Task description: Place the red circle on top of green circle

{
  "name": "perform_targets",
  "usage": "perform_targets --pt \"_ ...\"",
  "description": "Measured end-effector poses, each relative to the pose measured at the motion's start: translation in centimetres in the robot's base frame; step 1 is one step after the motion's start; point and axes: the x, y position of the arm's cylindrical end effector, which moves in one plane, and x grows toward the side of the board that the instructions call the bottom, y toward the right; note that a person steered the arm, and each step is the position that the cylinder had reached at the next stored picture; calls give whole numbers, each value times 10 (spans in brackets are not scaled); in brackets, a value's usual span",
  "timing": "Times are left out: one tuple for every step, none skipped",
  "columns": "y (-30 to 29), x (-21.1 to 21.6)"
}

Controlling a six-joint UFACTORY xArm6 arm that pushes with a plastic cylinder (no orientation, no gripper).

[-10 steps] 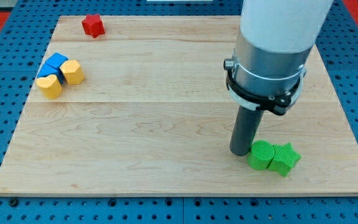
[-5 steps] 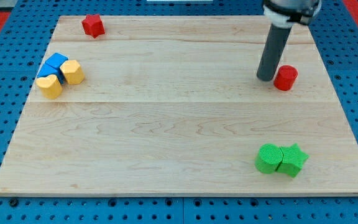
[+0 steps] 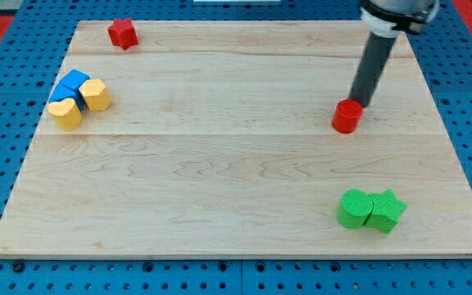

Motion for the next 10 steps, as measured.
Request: perform_targets --pt "-43 28" --pt "-45 76" --pt "-45 85" --pt "-36 91" --pt "-30 93" --pt "-31 104" --pt "-30 104" --pt "-21 80" --pt "-19 26" --pt "-20 -28"
